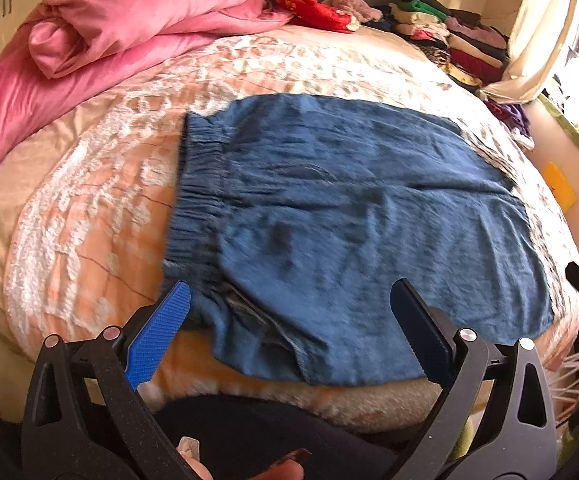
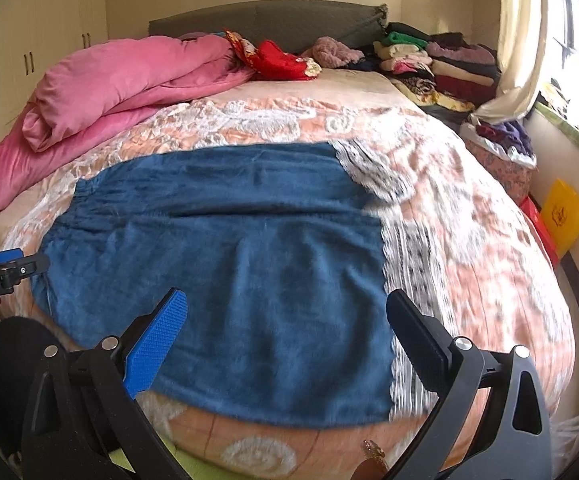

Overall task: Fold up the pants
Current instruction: 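Move the left tool to the elastic waistband and grasp it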

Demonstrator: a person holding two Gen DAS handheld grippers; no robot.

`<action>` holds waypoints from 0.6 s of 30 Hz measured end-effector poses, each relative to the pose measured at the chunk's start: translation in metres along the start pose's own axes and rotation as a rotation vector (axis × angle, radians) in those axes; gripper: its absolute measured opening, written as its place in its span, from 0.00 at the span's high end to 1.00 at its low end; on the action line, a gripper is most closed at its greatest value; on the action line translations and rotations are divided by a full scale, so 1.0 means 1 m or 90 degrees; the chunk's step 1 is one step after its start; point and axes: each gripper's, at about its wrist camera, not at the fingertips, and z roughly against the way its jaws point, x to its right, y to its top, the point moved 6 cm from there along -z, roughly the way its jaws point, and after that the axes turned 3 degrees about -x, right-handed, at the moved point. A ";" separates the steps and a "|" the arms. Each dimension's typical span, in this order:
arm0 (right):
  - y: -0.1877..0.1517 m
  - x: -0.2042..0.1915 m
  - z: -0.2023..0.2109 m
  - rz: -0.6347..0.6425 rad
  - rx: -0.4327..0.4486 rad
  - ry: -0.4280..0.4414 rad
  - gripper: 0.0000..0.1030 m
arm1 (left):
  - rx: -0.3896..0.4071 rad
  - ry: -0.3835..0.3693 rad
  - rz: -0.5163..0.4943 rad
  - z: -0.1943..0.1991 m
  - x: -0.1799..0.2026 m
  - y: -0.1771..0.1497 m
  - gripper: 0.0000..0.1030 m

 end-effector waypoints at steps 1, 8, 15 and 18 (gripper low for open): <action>0.006 -0.002 -0.003 0.006 0.003 0.007 0.04 | 0.002 0.006 0.005 -0.001 -0.006 0.004 0.09; 0.056 -0.032 -0.032 0.060 0.017 0.048 0.04 | 0.010 0.049 0.038 -0.005 -0.049 0.032 0.09; 0.092 -0.071 -0.069 0.124 0.002 0.081 0.04 | 0.016 0.076 0.069 -0.010 -0.083 0.061 0.09; 0.104 -0.086 -0.084 0.145 -0.009 0.112 0.04 | 0.014 0.082 0.078 -0.018 -0.094 0.073 0.09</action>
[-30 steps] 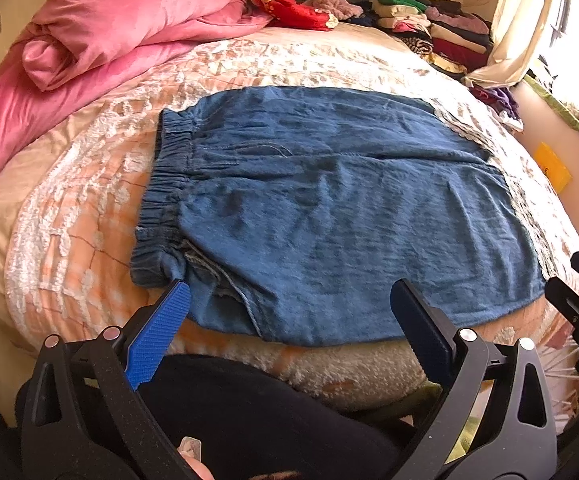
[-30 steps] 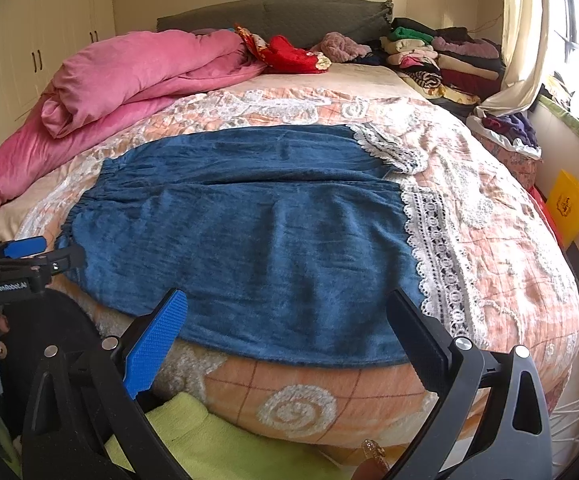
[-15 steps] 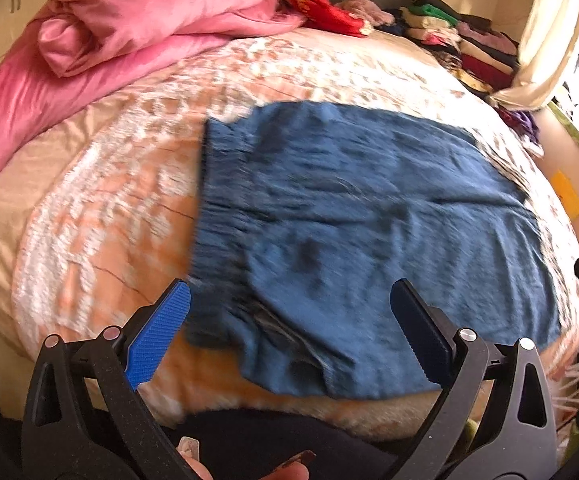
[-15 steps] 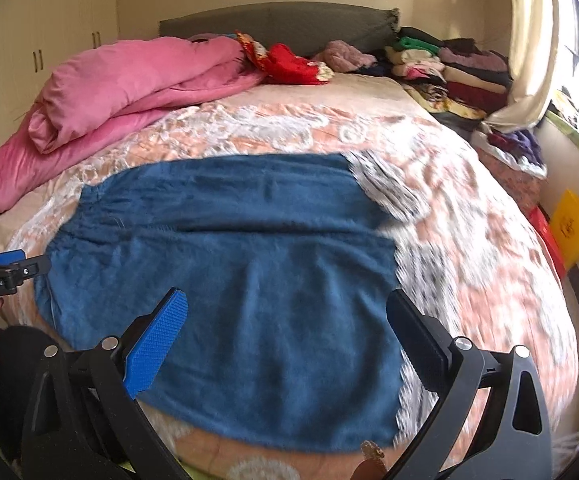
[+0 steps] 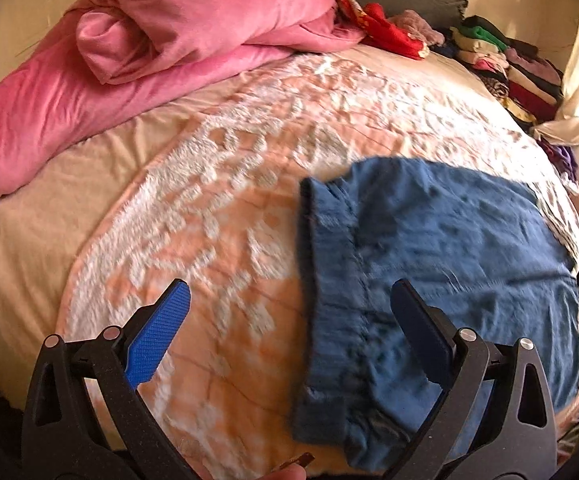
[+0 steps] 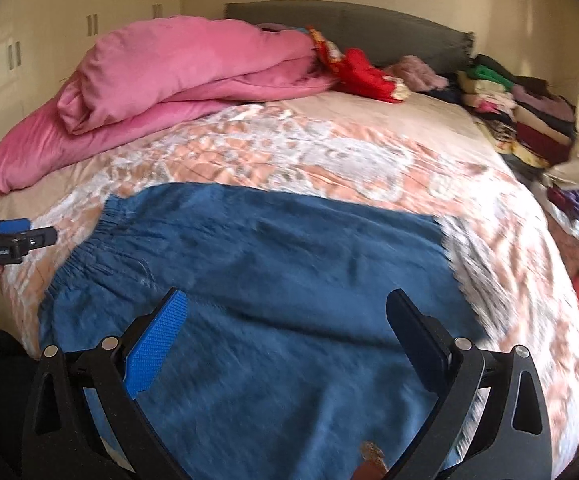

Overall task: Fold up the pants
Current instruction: 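Move the left tool to the elastic waistband and grasp it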

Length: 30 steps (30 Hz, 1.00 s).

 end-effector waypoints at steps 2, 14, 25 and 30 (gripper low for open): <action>0.010 -0.004 -0.011 0.004 -0.008 0.017 0.04 | -0.003 -0.001 0.004 -0.005 -0.003 0.006 0.09; 0.053 -0.001 -0.077 0.066 -0.058 0.030 0.04 | -0.022 -0.012 -0.021 -0.049 0.001 0.047 0.09; 0.080 0.002 -0.133 0.136 -0.105 0.006 0.04 | -0.060 -0.059 -0.062 -0.086 0.022 0.067 0.09; 0.092 -0.004 -0.158 0.180 -0.116 0.008 0.04 | -0.070 -0.072 -0.059 -0.099 0.025 0.067 0.09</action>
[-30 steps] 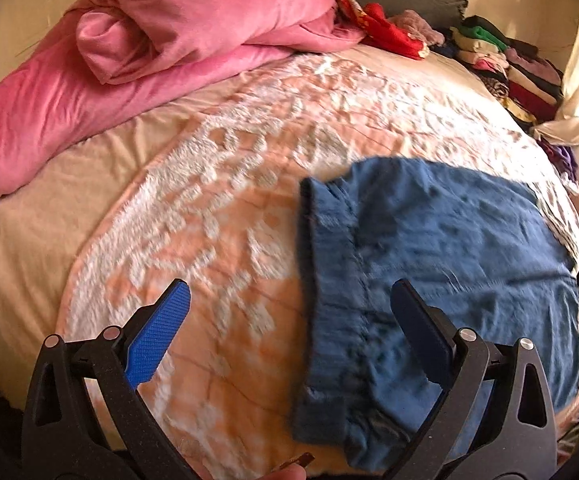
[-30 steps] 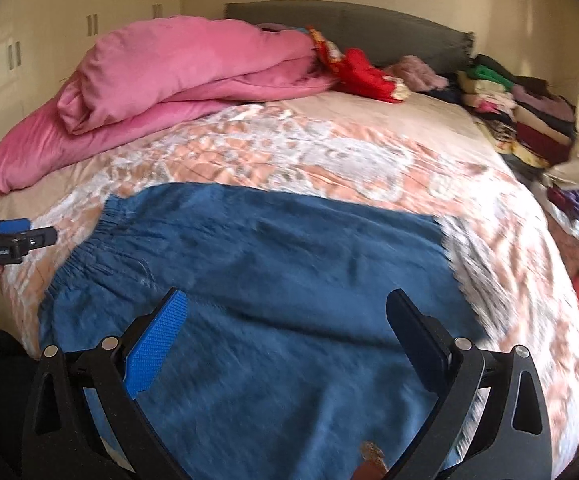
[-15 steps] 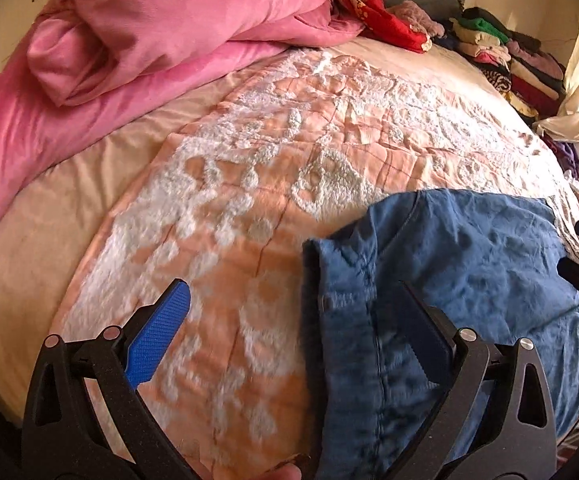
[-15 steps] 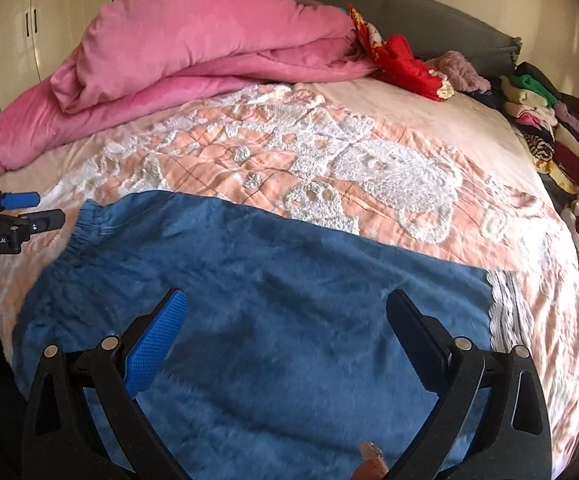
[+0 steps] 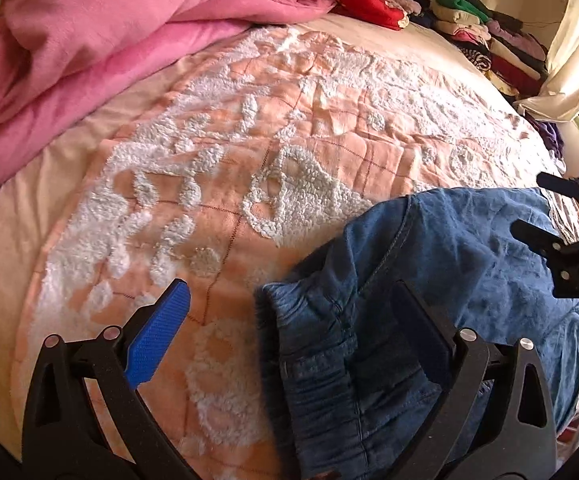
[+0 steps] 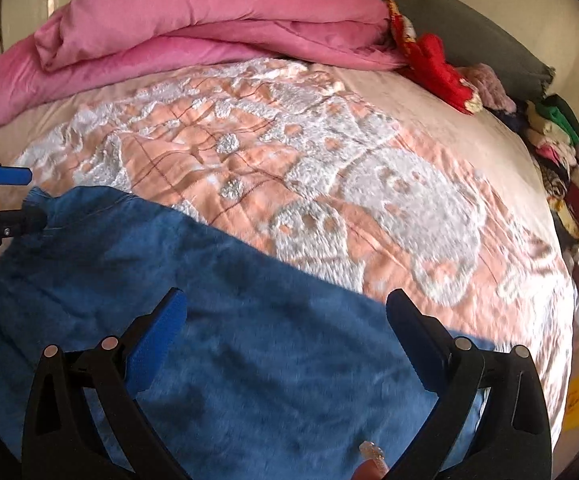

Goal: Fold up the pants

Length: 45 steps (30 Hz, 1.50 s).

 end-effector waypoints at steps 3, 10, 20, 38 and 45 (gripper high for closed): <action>0.008 -0.004 -0.013 0.025 -0.011 -0.001 0.04 | 0.009 0.016 -0.010 -0.005 -0.001 0.000 0.09; 0.020 -0.015 -0.043 0.076 -0.034 0.011 0.04 | -0.005 0.040 -0.031 -0.025 -0.001 0.000 0.20; 0.025 -0.025 -0.052 0.113 -0.032 0.037 0.04 | 0.027 -0.042 -0.039 -0.011 0.002 0.003 0.75; 0.013 -0.070 -0.028 0.180 -0.007 0.093 0.86 | 0.094 -0.057 -0.092 0.039 0.015 -0.003 0.76; 0.000 -0.063 0.023 0.119 0.071 0.057 0.92 | 0.111 -0.049 -0.104 0.052 0.016 -0.008 0.75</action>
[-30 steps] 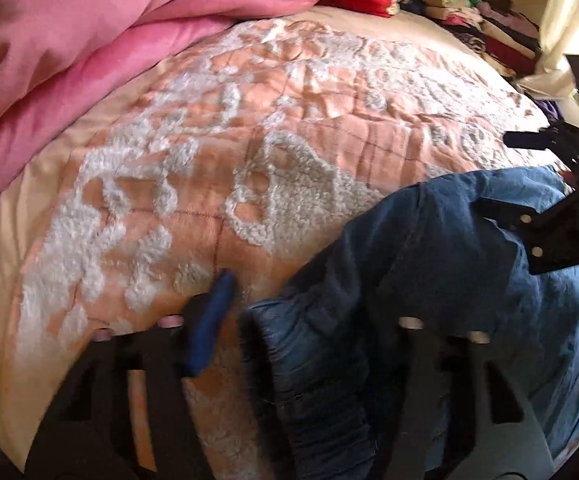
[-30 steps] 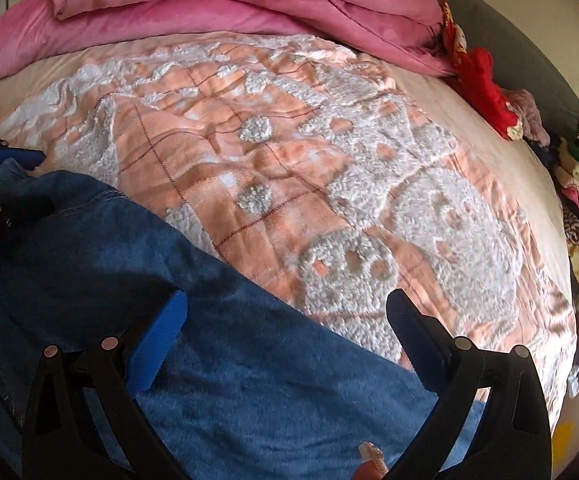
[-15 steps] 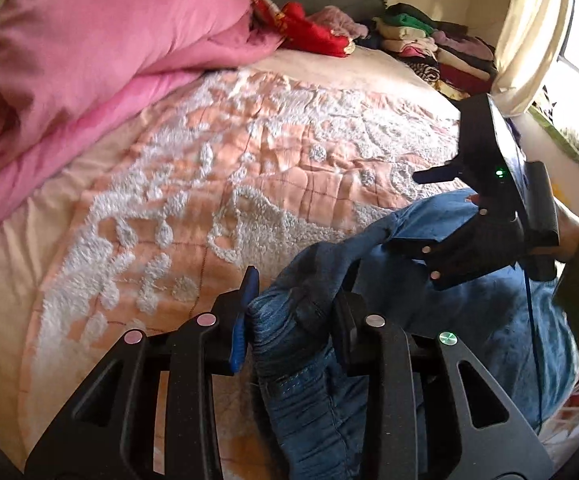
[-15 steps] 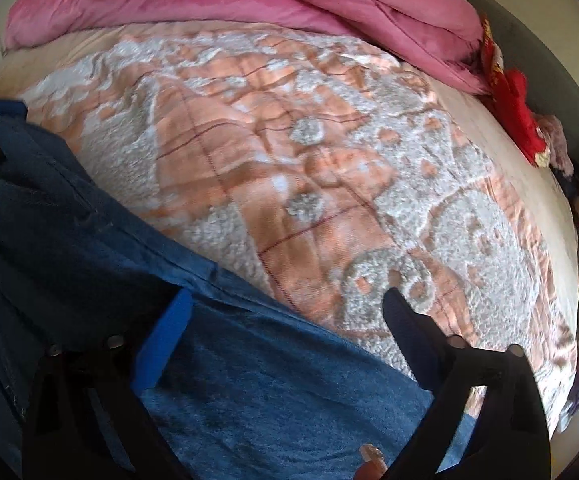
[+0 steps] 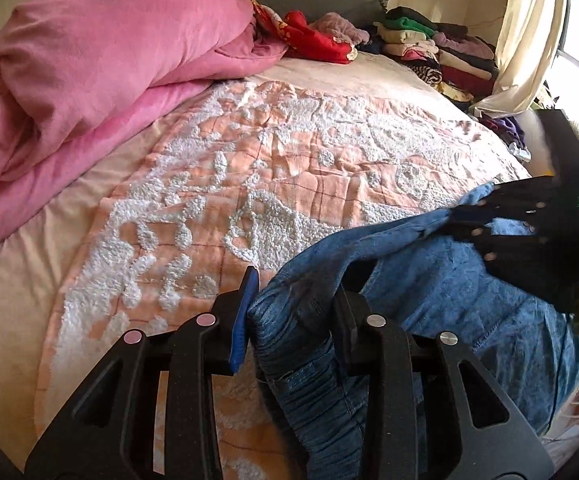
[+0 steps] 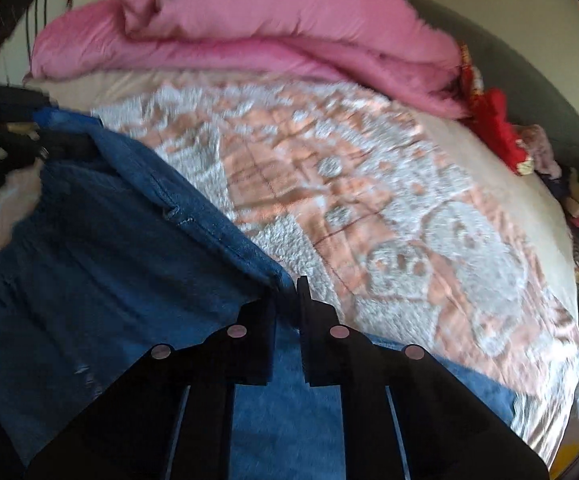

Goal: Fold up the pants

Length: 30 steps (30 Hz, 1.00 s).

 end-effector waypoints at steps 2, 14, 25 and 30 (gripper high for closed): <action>0.000 0.002 0.016 -0.023 0.021 -0.009 0.92 | 0.003 -0.007 -0.003 0.004 0.002 -0.002 0.75; -0.046 -0.028 0.098 -0.099 0.063 0.006 0.93 | 0.039 -0.050 -0.039 0.039 0.031 -0.022 0.75; -0.095 -0.087 0.150 -0.109 0.085 0.055 0.93 | 0.047 -0.054 -0.051 0.077 0.050 -0.075 0.72; -0.116 -0.120 0.151 -0.082 0.068 0.065 0.93 | 0.026 -0.038 -0.069 0.084 0.053 -0.098 0.72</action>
